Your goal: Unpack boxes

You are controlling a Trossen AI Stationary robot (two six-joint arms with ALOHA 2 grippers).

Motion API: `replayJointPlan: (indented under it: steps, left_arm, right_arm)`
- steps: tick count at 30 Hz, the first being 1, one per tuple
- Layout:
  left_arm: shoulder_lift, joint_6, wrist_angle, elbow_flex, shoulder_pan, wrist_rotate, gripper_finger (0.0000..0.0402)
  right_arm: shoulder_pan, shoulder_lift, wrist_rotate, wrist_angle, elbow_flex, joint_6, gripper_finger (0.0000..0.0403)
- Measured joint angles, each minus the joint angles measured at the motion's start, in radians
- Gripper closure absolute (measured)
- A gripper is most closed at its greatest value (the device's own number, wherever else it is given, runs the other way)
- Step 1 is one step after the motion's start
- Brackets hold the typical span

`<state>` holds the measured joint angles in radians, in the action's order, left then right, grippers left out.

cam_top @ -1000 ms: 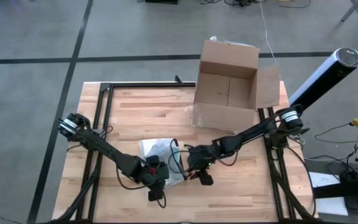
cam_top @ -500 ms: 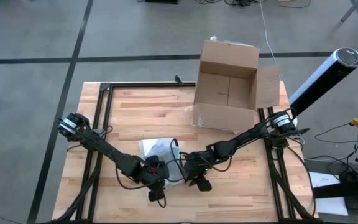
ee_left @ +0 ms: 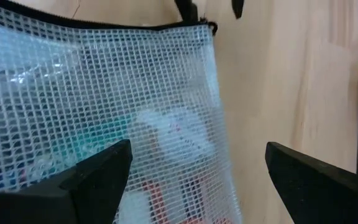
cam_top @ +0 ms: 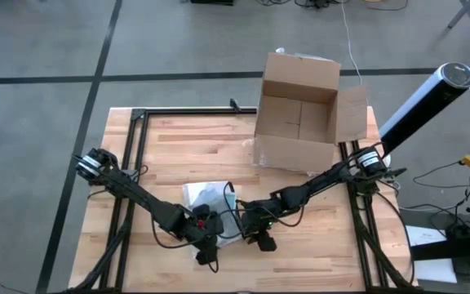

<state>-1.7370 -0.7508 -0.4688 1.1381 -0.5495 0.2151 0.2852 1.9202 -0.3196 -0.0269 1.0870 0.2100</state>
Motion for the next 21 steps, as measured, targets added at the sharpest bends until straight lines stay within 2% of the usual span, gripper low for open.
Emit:
replayJointPlan:
  steps: [9,21]
  left_arm:
    - [0.001,-0.003,0.033,0.000,0.000,0.006,0.0049]
    - [0.001,-0.001,0.039,0.032,0.001,0.013,0.0049]
  right_arm:
    - [-0.002,0.003,0.007,-0.017,0.007,0.010,0.0276]
    - [-0.002,0.120,-0.063,0.051,0.119,0.037,0.0323]
